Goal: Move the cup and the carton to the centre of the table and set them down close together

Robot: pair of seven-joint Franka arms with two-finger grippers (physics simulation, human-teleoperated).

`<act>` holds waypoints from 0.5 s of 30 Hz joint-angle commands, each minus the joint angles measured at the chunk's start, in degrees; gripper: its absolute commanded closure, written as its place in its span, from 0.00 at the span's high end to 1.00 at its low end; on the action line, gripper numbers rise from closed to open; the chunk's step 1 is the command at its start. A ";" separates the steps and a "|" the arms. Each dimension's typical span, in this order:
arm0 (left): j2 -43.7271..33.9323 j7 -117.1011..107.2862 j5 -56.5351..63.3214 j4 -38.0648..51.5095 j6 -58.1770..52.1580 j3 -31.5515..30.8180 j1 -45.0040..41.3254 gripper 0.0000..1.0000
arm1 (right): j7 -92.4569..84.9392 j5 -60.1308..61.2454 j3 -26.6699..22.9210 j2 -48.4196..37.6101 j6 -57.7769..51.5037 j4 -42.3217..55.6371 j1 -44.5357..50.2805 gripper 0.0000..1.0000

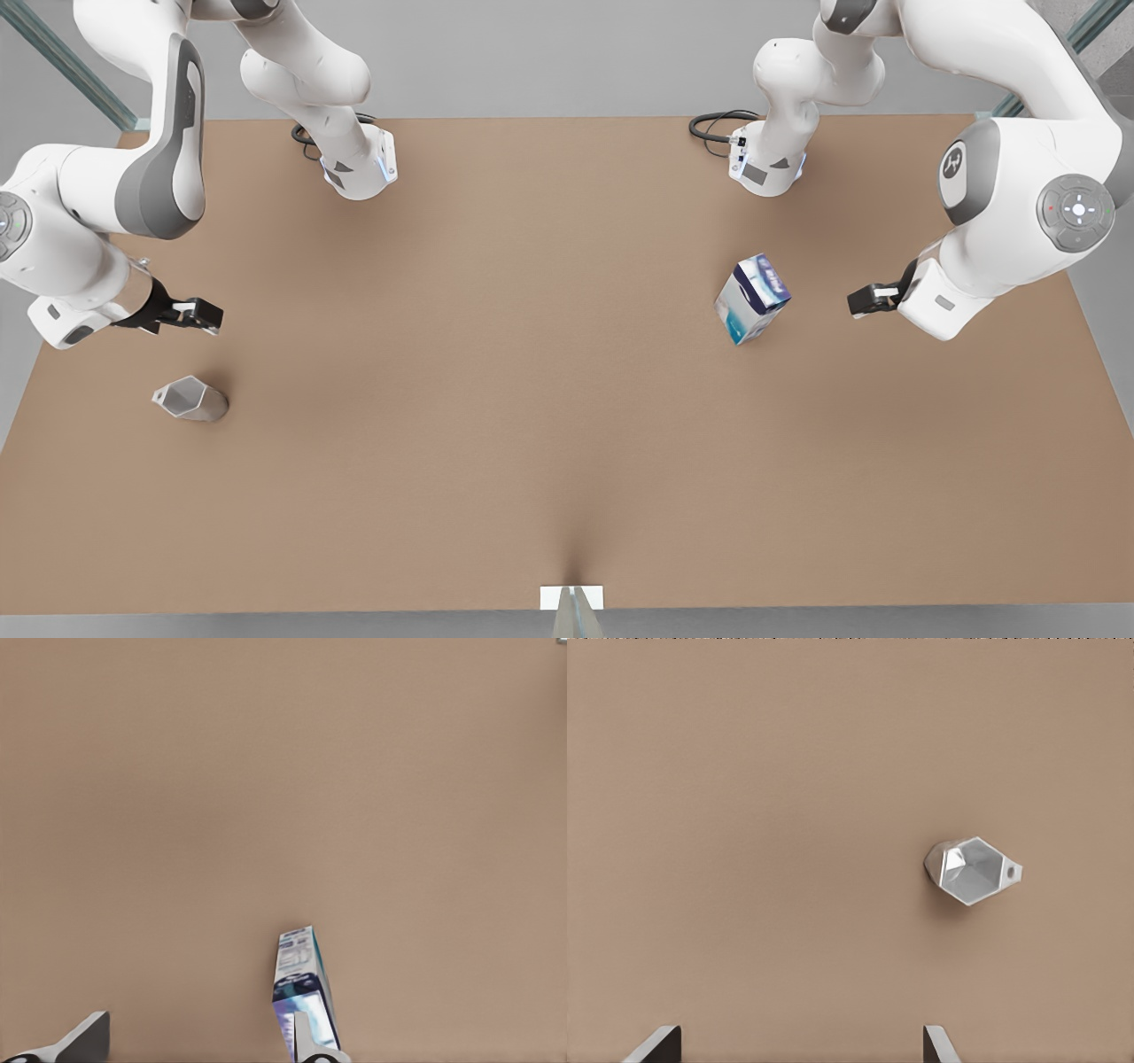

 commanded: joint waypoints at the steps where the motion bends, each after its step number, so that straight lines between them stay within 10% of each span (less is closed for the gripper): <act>1: 0.00 0.00 0.09 0.00 0.00 0.00 0.00 1.00 | 0.04 0.08 0.00 0.00 0.00 0.08 0.01 1.00; 6: 0.08 -0.09 0.09 -0.44 0.00 0.00 -0.09 1.00 | 0.04 -0.53 -0.09 4.39 -3.25 -0.97 1.15 1.00; 15: 0.08 -0.18 0.00 -1.05 -0.79 0.00 -0.09 1.00 | 0.57 -2.38 -0.18 10.98 21.80 -12.66 -4.29 1.00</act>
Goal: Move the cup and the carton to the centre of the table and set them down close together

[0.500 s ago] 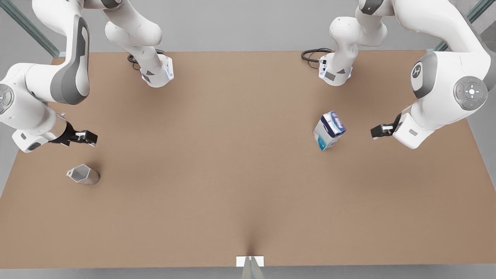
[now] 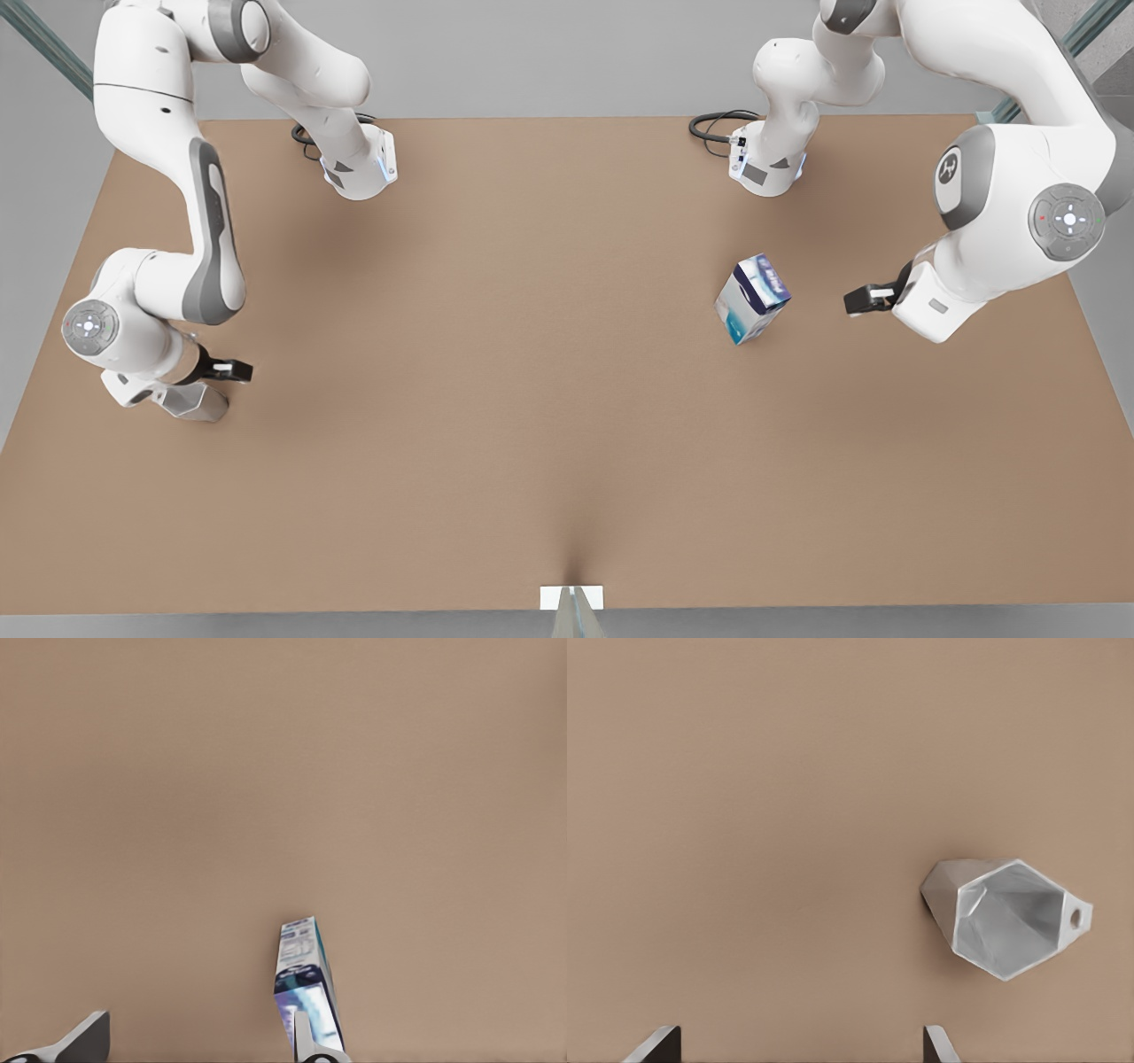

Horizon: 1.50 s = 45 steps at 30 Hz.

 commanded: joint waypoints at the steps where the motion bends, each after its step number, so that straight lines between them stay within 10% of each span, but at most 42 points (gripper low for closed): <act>1: -0.01 0.00 0.05 0.00 0.00 0.00 0.00 1.00 | 0.00 0.00 0.00 0.65 0.04 0.21 0.04 1.00; 29: -0.10 0.17 -0.04 -0.97 -1.59 -0.17 0.00 1.00 | -5.54 -0.79 -0.44 9.89 19.55 -5.59 -6.99 1.00; 30: -0.10 0.18 -0.04 -0.97 -1.59 -0.17 -0.09 1.00 | -5.62 -0.79 -0.44 9.97 19.55 -5.42 -6.99 0.97; 32: -0.01 0.26 -0.04 -0.97 -1.59 -0.17 0.00 1.00 | -4.66 -0.70 -0.35 9.97 19.55 -5.42 -6.90 0.36; 33: -0.10 0.35 -0.04 -0.97 -1.59 -0.17 0.00 1.00 | -5.27 -0.61 -0.35 9.97 19.55 -5.42 -6.99 0.28; 45: -0.10 0.35 -0.04 -0.97 -2.82 -0.17 -0.09 1.00 | -11.43 -1.14 -1.32 10.94 17.09 -5.95 -9.45 0.21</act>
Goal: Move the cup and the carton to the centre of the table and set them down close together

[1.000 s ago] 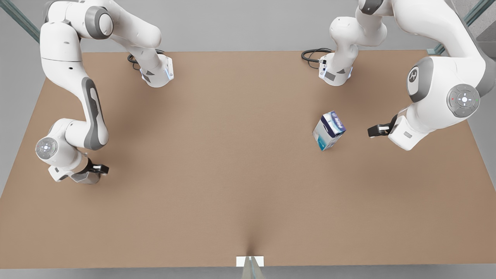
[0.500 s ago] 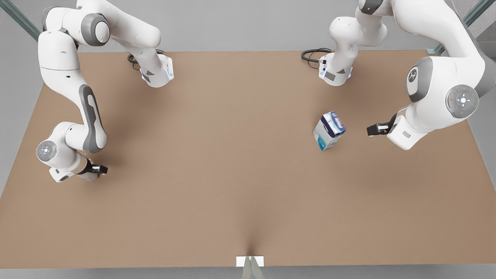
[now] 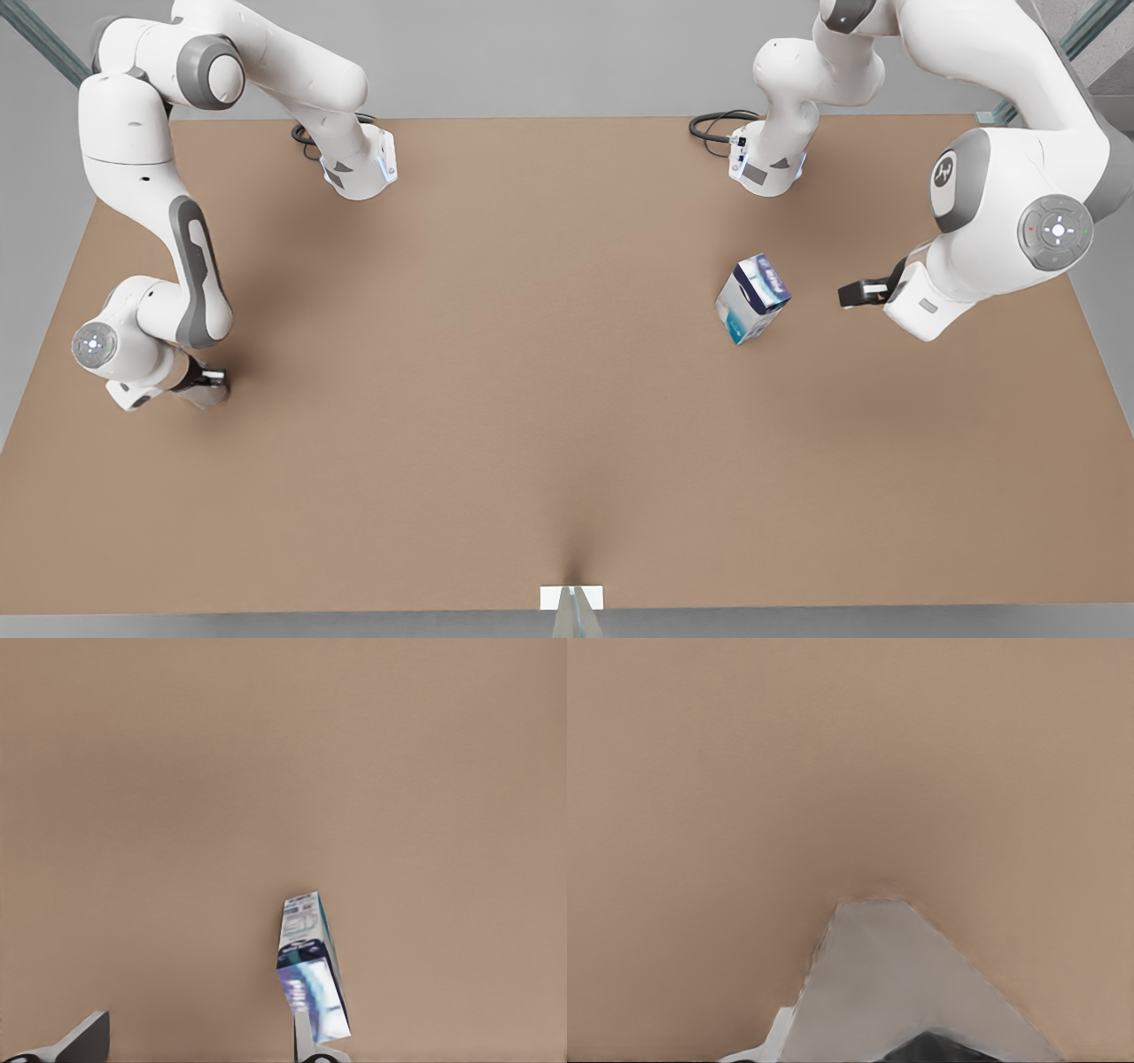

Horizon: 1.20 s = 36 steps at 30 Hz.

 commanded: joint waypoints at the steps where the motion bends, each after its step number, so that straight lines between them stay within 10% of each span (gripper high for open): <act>1: 0.00 0.00 0.00 0.00 -0.09 0.00 0.00 1.00 | -0.21 0.00 0.00 0.00 -0.01 0.00 0.00 0.21; 24: -0.09 -0.18 0.09 -0.70 -0.18 0.00 -0.09 1.00 | 9.37 -1.24 4.13 -4.04 -13.63 10.63 19.16 0.21; 36: -13.89 -13.27 4.31 -38.67 26.80 0.97 -4.22 1.00 | 31.25 -0.71 -2.81 7.29 -26.28 36.30 49.31 0.21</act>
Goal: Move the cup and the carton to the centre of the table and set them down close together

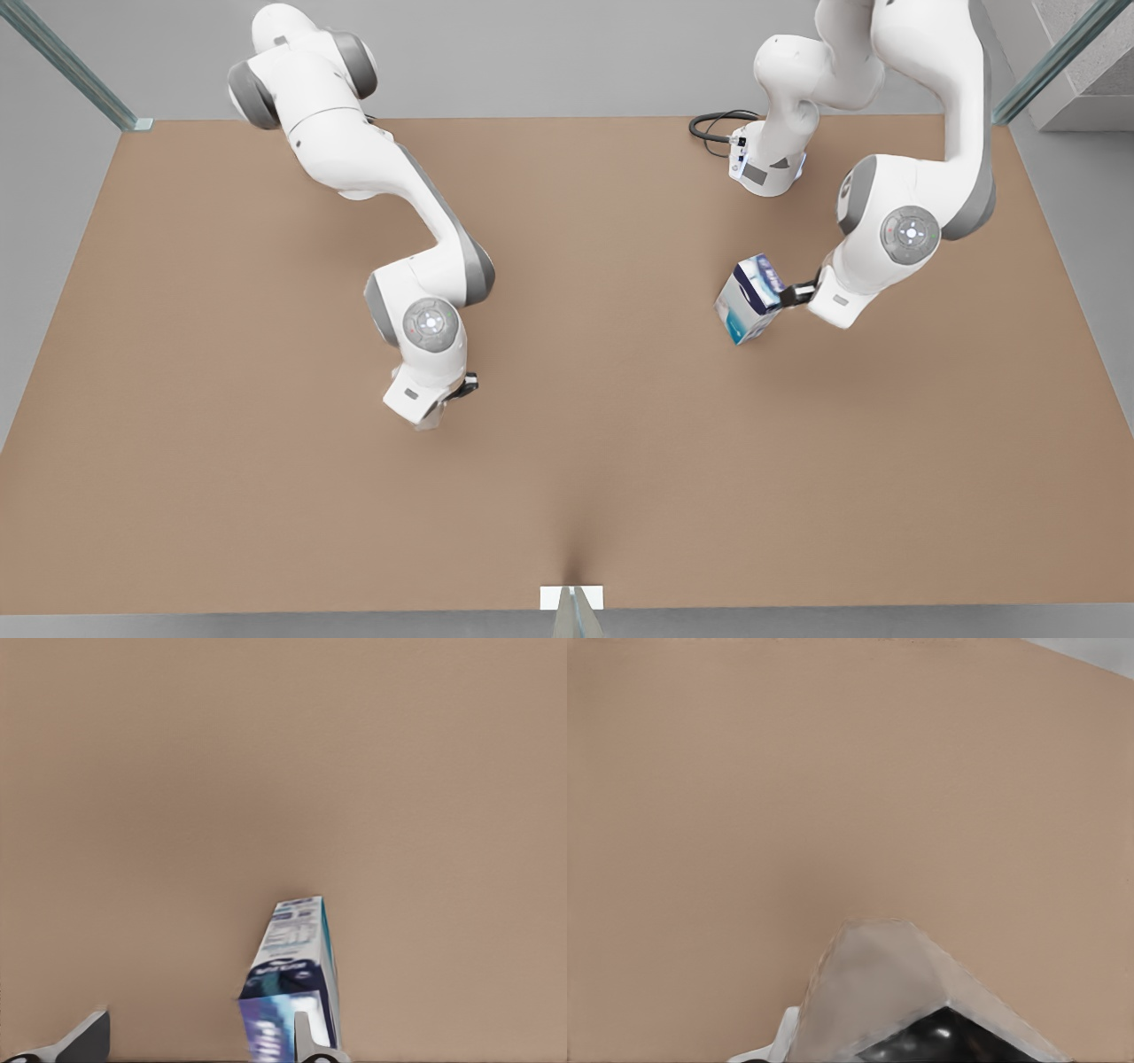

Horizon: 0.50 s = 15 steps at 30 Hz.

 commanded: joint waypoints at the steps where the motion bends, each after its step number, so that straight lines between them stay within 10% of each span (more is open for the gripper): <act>1: -0.14 0.00 -0.01 -0.89 0.79 -0.15 2.52 1.00 | 0.00 0.16 -0.05 0.67 -0.01 1.10 0.06 0.21; 15: 1.27 -2.11 -7.74 -3.18 2.46 -6.39 1.03 1.00 | 0.17 0.16 0.13 31.17 -6.08 40.75 3.31 0.21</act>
